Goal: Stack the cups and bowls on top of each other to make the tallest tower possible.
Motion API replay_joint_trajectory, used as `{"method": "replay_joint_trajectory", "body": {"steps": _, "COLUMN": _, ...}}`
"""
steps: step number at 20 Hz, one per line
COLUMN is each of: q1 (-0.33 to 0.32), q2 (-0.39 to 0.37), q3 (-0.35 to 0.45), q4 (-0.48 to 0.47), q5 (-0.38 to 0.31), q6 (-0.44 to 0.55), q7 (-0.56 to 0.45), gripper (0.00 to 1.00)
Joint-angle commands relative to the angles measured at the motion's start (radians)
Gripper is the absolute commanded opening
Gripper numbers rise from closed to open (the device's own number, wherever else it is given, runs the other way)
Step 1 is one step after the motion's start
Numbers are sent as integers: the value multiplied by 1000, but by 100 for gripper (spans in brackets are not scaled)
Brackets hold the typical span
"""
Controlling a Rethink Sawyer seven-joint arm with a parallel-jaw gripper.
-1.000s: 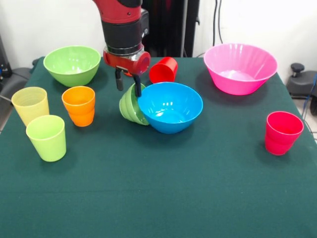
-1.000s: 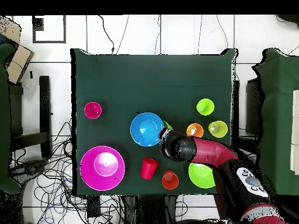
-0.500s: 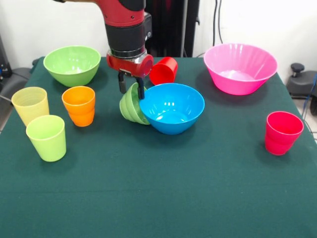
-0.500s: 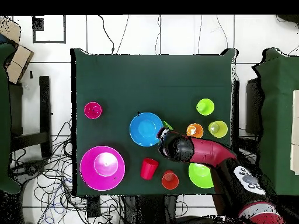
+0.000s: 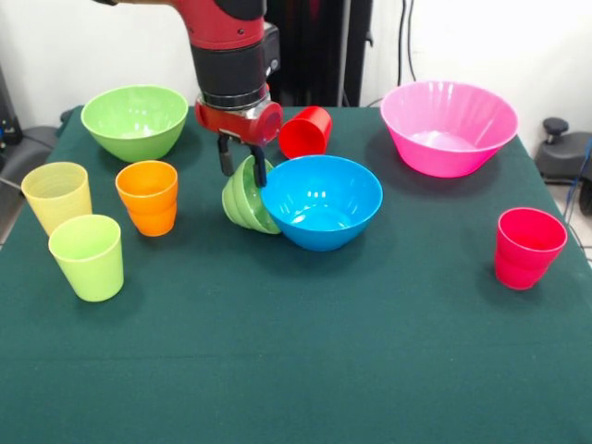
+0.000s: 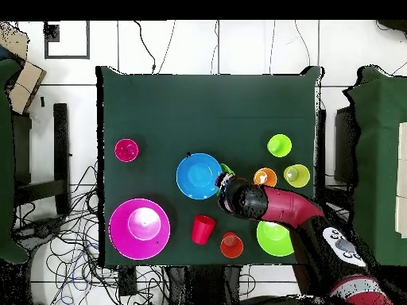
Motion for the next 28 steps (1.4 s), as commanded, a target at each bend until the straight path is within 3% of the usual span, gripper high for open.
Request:
{"method": "replay_joint_trajectory", "body": {"steps": 1, "q1": -42, "q2": 4, "q3": 150, "q4": 16, "q5": 51, "q6": -65, "q7": 69, "gripper": 100}}
{"method": "replay_joint_trajectory", "body": {"steps": 20, "q1": 19, "q2": 10, "q3": 81, "q4": -12, "q5": 55, "q6": -23, "q7": 88, "gripper": 100}}
{"method": "replay_joint_trajectory", "body": {"steps": 21, "q1": 23, "q2": 9, "q3": 76, "q4": -13, "q5": 56, "q6": -19, "q7": 89, "gripper": 0}}
{"method": "replay_joint_trajectory", "body": {"steps": 28, "q1": 52, "q2": 7, "q3": 41, "q4": -31, "q5": 58, "q6": 18, "q7": 91, "gripper": 0}}
